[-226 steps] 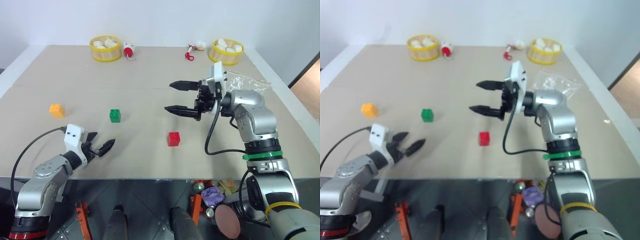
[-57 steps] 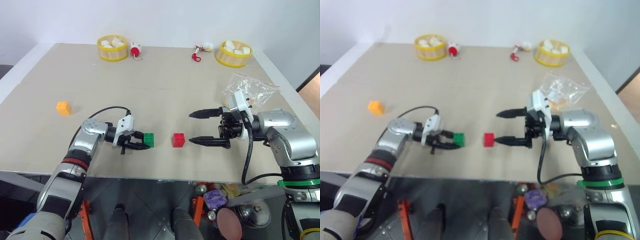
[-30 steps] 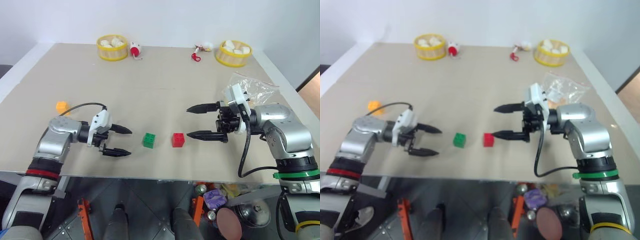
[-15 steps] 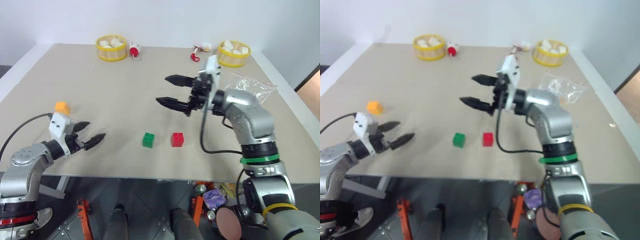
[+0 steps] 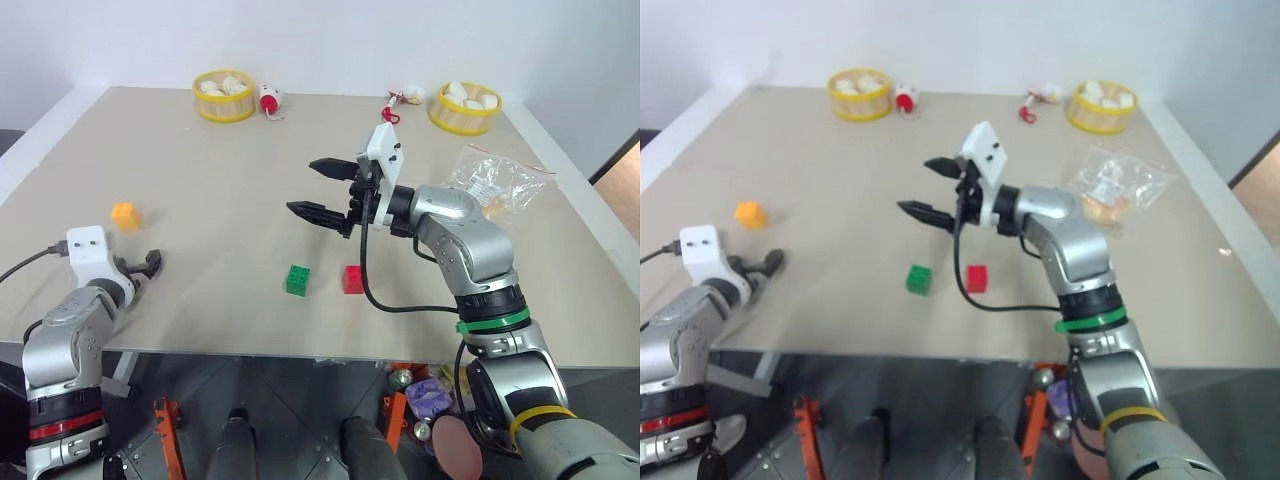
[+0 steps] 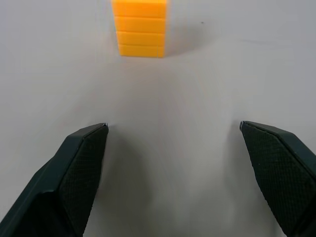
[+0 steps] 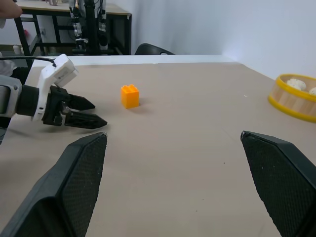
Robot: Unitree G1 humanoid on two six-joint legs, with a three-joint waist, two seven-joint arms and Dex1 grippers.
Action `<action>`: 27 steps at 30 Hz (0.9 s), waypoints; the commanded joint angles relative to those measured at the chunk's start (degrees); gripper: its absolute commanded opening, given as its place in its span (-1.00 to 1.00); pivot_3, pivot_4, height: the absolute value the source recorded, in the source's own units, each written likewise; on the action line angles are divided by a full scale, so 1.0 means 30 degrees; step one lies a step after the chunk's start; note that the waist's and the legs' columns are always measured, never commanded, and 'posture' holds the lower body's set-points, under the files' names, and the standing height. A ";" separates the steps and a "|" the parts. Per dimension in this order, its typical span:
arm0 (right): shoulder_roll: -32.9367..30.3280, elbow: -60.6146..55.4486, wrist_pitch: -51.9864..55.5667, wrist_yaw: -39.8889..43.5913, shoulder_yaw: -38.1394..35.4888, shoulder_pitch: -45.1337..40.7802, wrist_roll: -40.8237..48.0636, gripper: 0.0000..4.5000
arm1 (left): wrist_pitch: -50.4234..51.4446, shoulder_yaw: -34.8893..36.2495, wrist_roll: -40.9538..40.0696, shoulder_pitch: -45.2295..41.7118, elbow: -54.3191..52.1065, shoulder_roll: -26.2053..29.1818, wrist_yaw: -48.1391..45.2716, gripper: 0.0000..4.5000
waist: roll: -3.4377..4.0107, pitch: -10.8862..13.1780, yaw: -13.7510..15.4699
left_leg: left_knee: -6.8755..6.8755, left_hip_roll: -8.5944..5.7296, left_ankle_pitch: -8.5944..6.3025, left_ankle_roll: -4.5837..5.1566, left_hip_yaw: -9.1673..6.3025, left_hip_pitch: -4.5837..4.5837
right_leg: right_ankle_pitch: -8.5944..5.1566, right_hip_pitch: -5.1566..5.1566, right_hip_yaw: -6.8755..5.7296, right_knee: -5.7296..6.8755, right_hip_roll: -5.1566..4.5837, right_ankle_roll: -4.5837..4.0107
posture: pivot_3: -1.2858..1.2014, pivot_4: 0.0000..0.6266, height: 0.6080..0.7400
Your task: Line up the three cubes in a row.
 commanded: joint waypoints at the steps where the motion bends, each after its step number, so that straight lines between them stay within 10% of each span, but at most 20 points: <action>1: 0.0080 -0.0178 -0.0363 0.0060 -0.0307 -0.0428 0.0094 1.00 | -0.0063 0.0444 0.0476 -0.0877 0.0882 0.0509 0.0866 0.97 | -0.0002 -0.0001 -0.0002 | 0.0000 0.0000 0.0000 -0.0001 0.0001 0.0000 | 0.0001 0.0001 0.0000 -0.0002 0.0000 -0.0001 | 0.03 -0.52 1.00; 27: 0.0170 -0.0095 -0.0397 -0.0275 -0.0385 -0.0376 -0.0100 1.00 | -0.6381 -0.3294 0.3770 -0.8315 1.3333 0.1866 -0.0603 0.97 | -0.0002 -0.0001 0.0078 | -0.0023 -0.0002 0.0037 -0.0080 -0.0001 0.0003 | 0.0104 0.0013 -0.0033 -0.0009 0.0000 -0.0041 | 0.03 -0.52 1.00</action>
